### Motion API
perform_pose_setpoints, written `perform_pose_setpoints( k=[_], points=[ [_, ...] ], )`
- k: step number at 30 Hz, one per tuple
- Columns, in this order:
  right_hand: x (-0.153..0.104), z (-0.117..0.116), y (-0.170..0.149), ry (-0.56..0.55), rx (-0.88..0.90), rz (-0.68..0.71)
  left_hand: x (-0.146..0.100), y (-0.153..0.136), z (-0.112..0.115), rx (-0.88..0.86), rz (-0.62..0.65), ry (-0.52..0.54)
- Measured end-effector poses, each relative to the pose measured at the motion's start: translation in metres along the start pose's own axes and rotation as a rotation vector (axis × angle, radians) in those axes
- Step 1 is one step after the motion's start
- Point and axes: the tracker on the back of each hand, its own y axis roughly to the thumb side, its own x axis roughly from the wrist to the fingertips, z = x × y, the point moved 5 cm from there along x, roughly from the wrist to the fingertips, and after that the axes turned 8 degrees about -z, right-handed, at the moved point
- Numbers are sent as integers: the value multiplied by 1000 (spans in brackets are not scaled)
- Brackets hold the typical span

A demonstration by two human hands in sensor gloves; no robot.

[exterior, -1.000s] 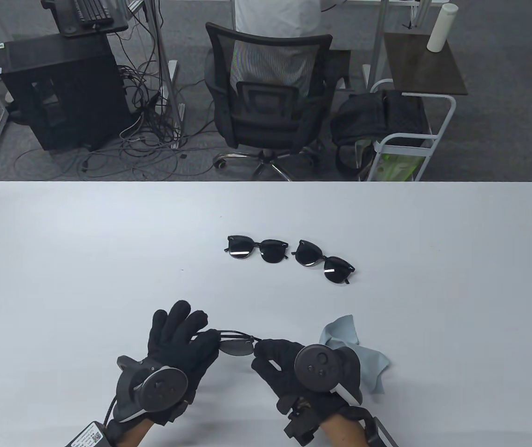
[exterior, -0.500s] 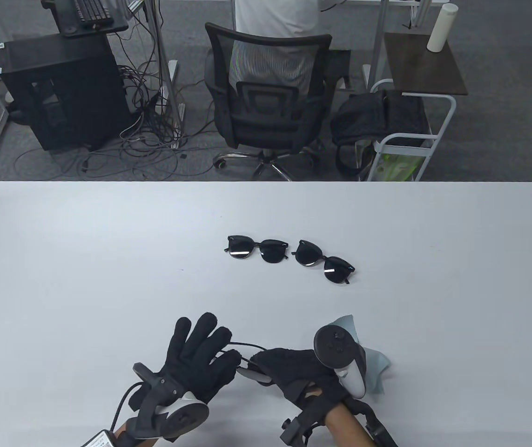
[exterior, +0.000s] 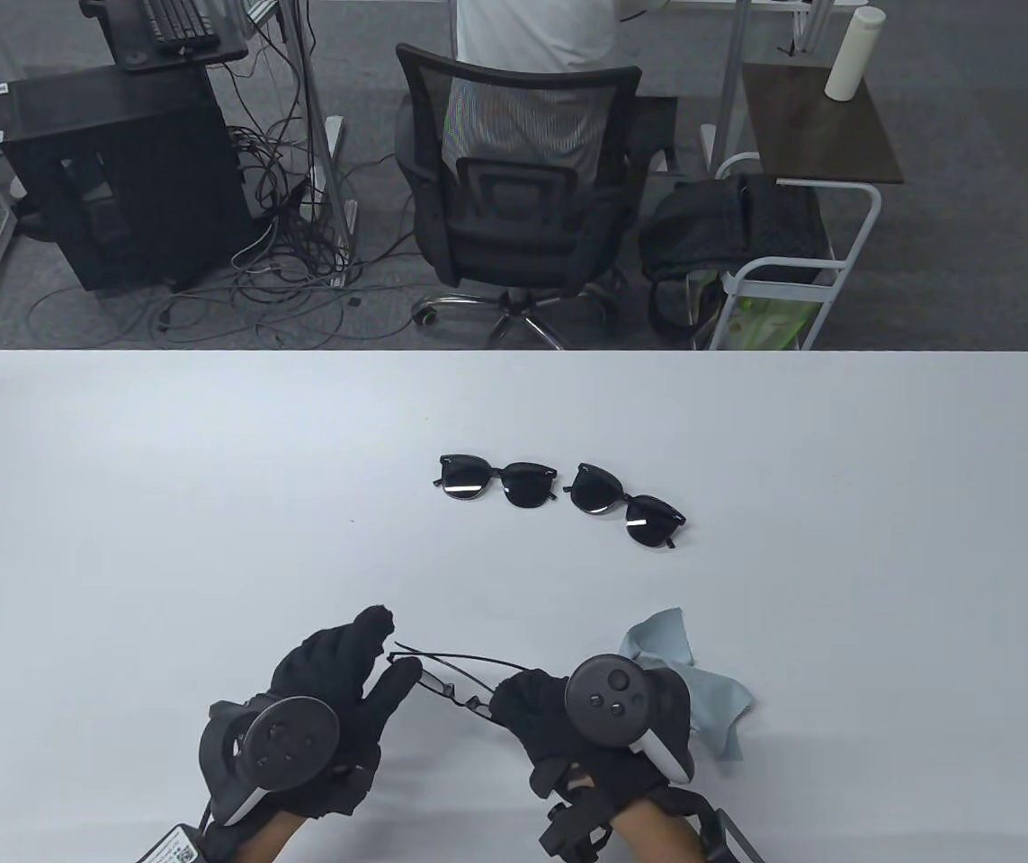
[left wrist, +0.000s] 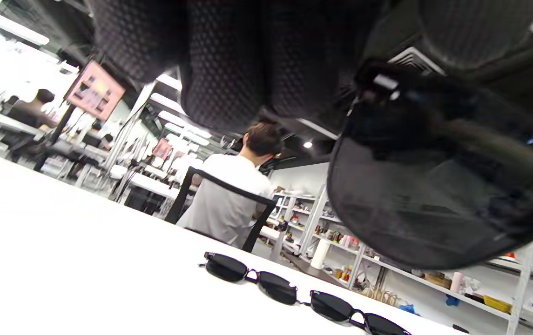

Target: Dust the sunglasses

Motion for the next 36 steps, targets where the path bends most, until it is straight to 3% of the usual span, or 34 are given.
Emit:
perform_pose_setpoints(
  k=[8,16,20,25,29,36],
  points=[
    [-4,3,6,-71,-93,25,4,-10,11,-93,-78,-128],
    [-4,24,-3,-205,-35,-22,5,-10,23,-127,-95,-277],
    [-4,30,-7,-208,49,-40,4,-7,15,-91,-81,-184],
    [-4,37,-15,-182,250,-67,5,-17,4,-185,-136,-112],
    [-2,37,-24,-129,451,-91,6,-24,3,-306,-189,-122],
    [1,36,-28,-105,497,-73,6,-24,4,-276,-170,-114]
  ],
)
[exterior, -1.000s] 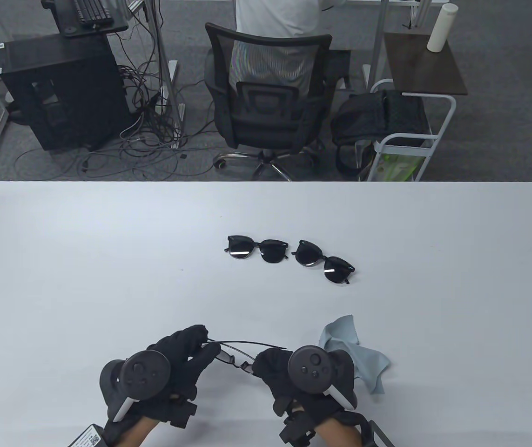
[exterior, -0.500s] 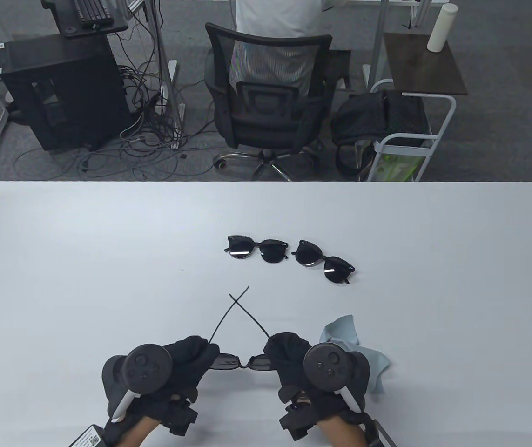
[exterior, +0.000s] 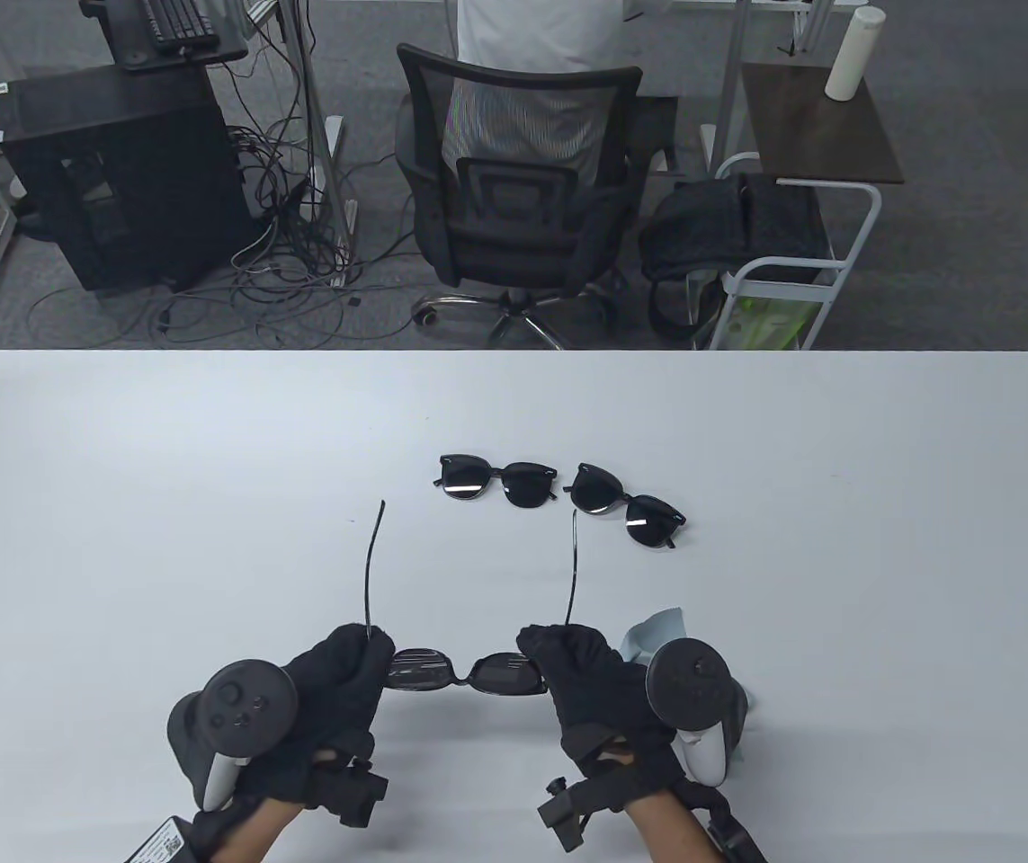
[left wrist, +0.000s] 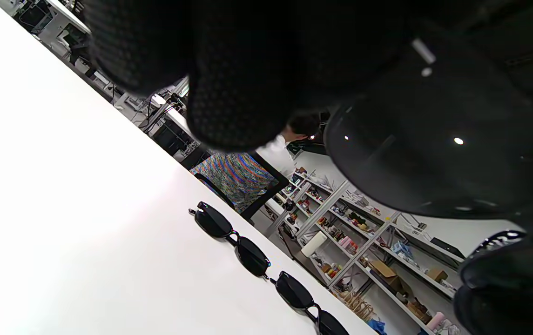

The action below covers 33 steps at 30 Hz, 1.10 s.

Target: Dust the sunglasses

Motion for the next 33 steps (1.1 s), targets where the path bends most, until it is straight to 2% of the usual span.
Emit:
perform_pose_setpoints(
  k=[3,6,7,9,11,13,16,21,26,29,30,33],
  points=[
    [0,2,1,-16,-32,15,0,-3,1,-3,-15,-9],
    [1,6,-4,-49,-61,-35,-6,7,-11,73,60,115],
    [1,9,-8,-69,-51,-71,-11,15,-17,128,114,169],
    [3,14,-13,-88,-55,-107,-19,30,-19,167,218,202],
    [5,17,-16,-97,-51,-129,-26,43,-13,210,327,186],
    [5,19,-19,-94,-36,-145,-35,56,-2,346,439,189],
    [4,19,-18,-87,-9,-150,-54,76,11,549,591,253],
    [3,19,-18,-57,49,-167,-58,80,31,620,631,163],
    [5,17,-25,-4,136,-224,-55,76,40,649,641,130],
    [5,12,-28,43,185,-243,-58,78,41,724,664,187],
    [5,9,-28,72,220,-250,-58,79,38,773,673,235],
    [4,2,-29,125,279,-263,-59,80,33,773,680,289]
  ],
)
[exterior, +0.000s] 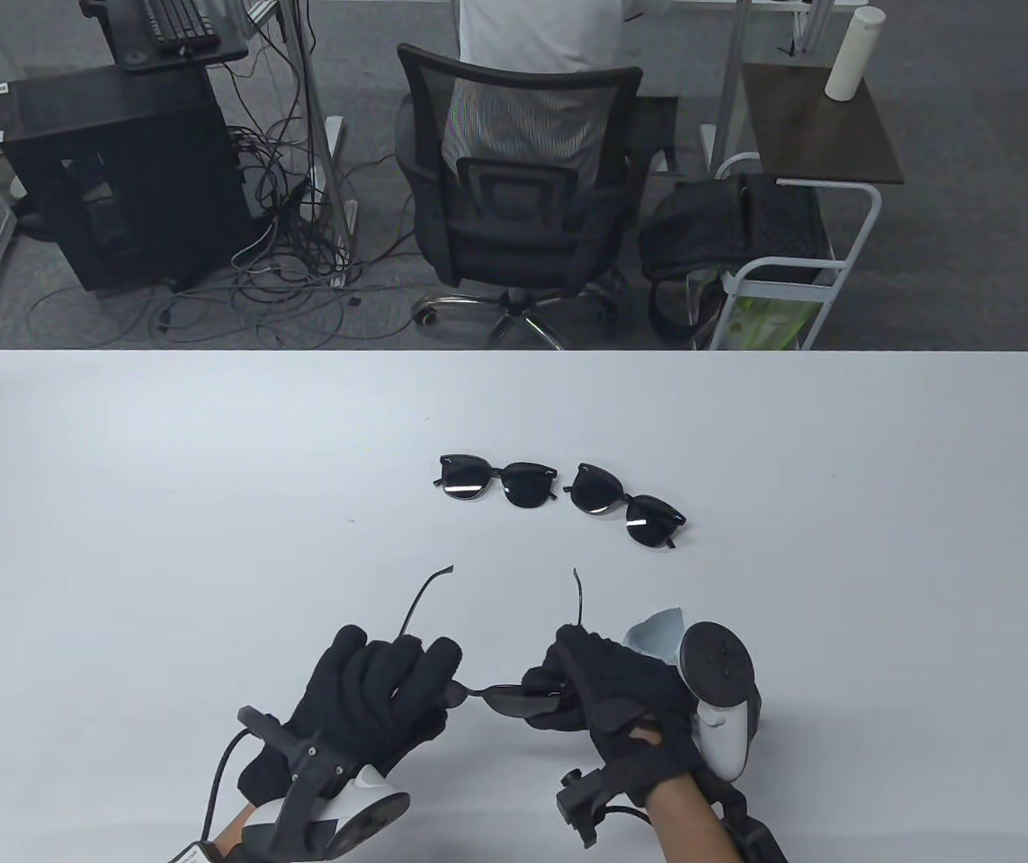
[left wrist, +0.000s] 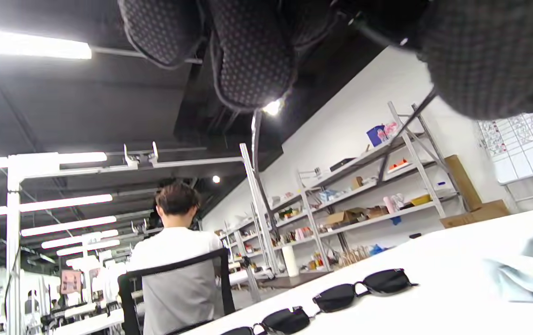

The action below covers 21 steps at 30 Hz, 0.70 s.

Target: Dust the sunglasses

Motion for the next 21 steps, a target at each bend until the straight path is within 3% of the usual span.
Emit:
perform_pose_setpoints(
  k=[11,14,16,18,19,21],
  points=[
    [4,-8,-3,123,64,-20,1,-8,-2,-9,-24,-1],
    [-1,9,8,58,59,32,4,-30,-6,-60,-116,16],
    [-9,35,23,-90,-9,120,5,-50,-11,-89,-194,39],
    [-21,62,38,-315,-131,197,5,-68,-13,-108,-257,52],
    [-31,78,48,-480,-257,242,5,-78,-13,-117,-293,55],
    [-46,95,61,-704,-519,272,5,-89,-11,-122,-330,51]
  ],
)
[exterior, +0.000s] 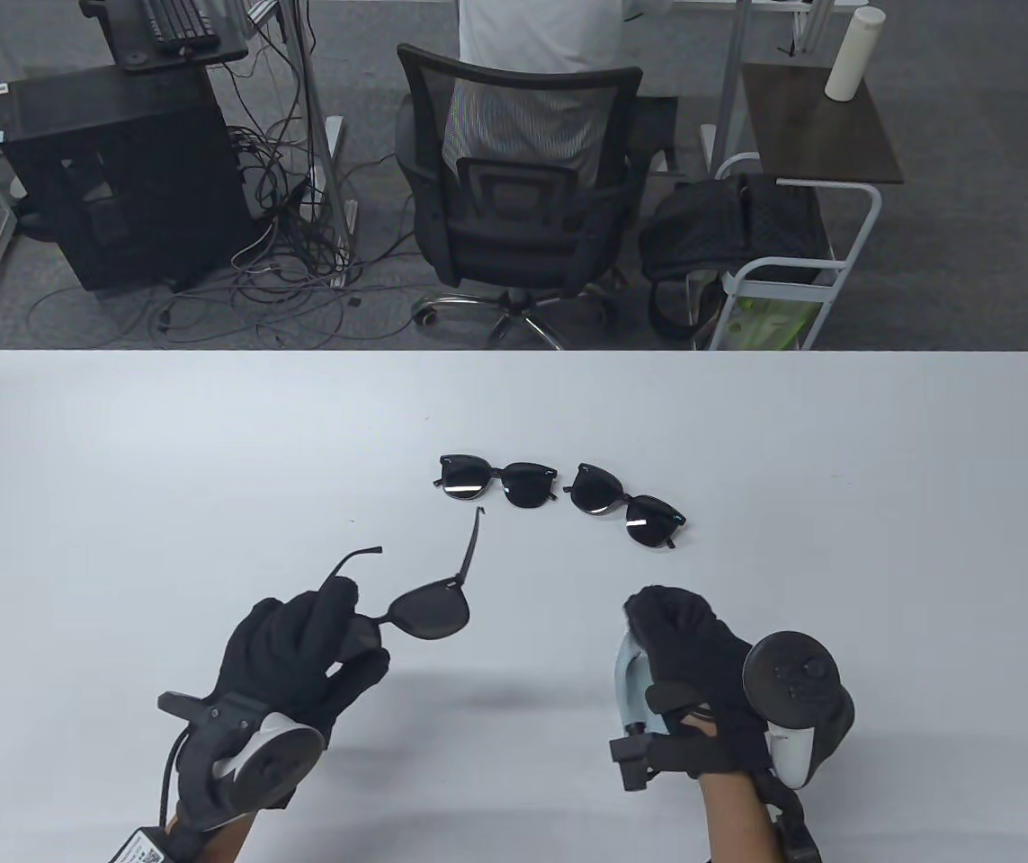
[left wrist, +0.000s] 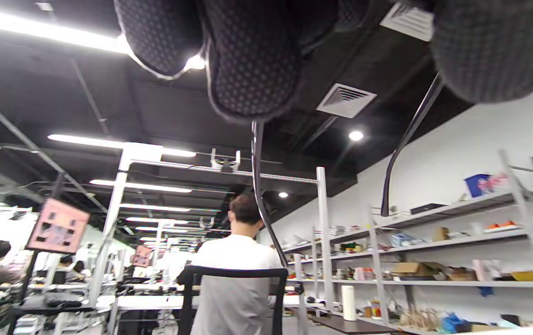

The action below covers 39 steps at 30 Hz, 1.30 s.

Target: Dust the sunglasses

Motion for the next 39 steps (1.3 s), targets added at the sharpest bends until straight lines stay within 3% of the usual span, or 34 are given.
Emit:
perform_pose_setpoints(
  k=[1,3,8,12,16,20,22,25,27,29,31,33,36,39],
  points=[
    [1,8,0,-72,-117,9,1,-4,1,-6,-15,-8],
    [3,9,-2,-99,-253,-5,2,-9,4,-14,-31,-24],
    [1,-43,-12,205,-580,-48,1,-6,8,-17,-25,-46],
    [0,-87,-27,313,-994,-33,0,0,9,-14,-4,-47],
    [4,-119,-54,420,-1084,-90,-2,4,10,-22,12,-59],
    [6,-123,-50,324,-1101,-61,-3,8,10,-27,28,-65],
    [4,-114,-35,260,-928,-14,-4,11,9,-29,35,-61],
    [1,-85,-16,163,-466,-15,-5,15,7,-28,40,-52],
    [-3,-68,-9,107,-264,-7,-7,17,6,-33,43,-47],
    [-7,-61,-4,194,-23,40,-8,20,4,-44,40,-40],
    [-9,-67,-1,361,313,74,-9,22,4,-56,37,-39],
    [-10,-81,-4,543,637,23,-9,24,4,-93,20,-55],
    [-19,-107,-3,837,979,-36,-11,23,7,-239,-33,-111],
    [-32,-129,4,1031,1213,-104,-12,26,4,-257,-24,-110]
  ],
)
